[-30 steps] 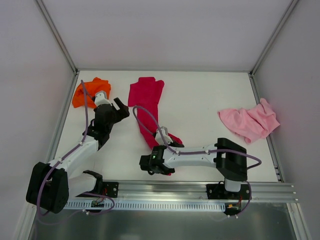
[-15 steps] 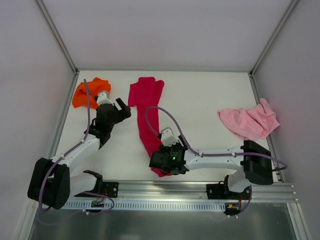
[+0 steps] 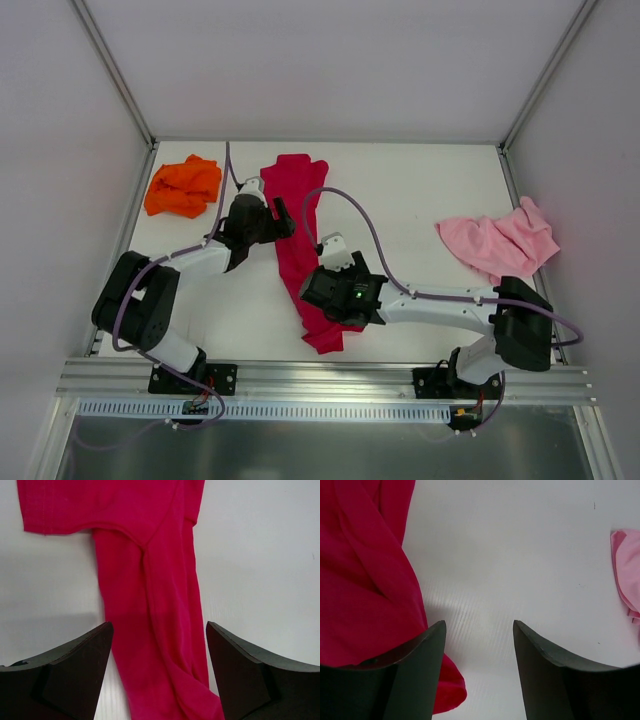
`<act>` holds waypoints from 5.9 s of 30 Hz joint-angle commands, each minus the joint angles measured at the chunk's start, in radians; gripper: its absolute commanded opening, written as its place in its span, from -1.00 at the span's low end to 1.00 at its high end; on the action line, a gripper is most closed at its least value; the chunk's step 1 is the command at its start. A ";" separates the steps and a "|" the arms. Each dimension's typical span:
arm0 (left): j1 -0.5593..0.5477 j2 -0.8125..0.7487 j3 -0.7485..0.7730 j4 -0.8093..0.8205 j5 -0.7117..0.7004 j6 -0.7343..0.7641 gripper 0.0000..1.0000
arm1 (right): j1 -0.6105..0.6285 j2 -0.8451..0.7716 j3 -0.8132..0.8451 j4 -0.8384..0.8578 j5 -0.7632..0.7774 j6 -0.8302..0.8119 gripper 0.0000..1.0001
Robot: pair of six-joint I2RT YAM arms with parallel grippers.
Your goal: Fold and stack the t-shirts
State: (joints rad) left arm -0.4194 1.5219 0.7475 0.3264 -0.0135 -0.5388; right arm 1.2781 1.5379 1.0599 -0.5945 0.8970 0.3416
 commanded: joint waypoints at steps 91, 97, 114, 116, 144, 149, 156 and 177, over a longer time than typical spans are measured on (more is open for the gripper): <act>0.001 -0.209 -0.049 0.097 0.139 0.010 0.70 | -0.061 -0.618 -0.389 0.654 0.243 -0.501 0.78; -0.035 -0.301 -0.244 0.129 0.129 -0.027 0.69 | -0.126 -0.535 -0.387 0.679 0.197 -0.473 0.79; -0.081 -0.112 -0.268 0.258 0.093 -0.021 0.67 | -0.145 -0.403 -0.367 0.725 0.115 -0.481 0.81; -0.078 -0.054 -0.176 0.249 0.075 -0.017 0.69 | -0.146 -0.418 -0.385 0.729 0.108 -0.475 0.81; 0.093 0.710 1.088 -0.294 0.195 0.051 0.68 | -0.148 -0.435 -0.434 0.748 -0.003 -0.480 0.81; 0.105 0.753 1.164 -0.363 0.179 0.036 0.69 | -0.146 -0.446 -0.434 0.743 -0.021 -0.478 0.81; 0.123 0.797 1.191 -0.403 0.115 -0.013 0.70 | -0.145 -0.478 -0.451 0.754 -0.056 -0.490 0.81; 0.148 0.923 1.262 -0.417 0.247 -0.063 -0.52 | -0.138 -0.501 -0.456 0.753 -0.082 -0.500 0.81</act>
State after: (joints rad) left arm -0.2710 2.4390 1.9686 -0.0978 0.1806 -0.5949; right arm 1.1355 1.0573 0.6064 0.1162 0.8078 -0.1593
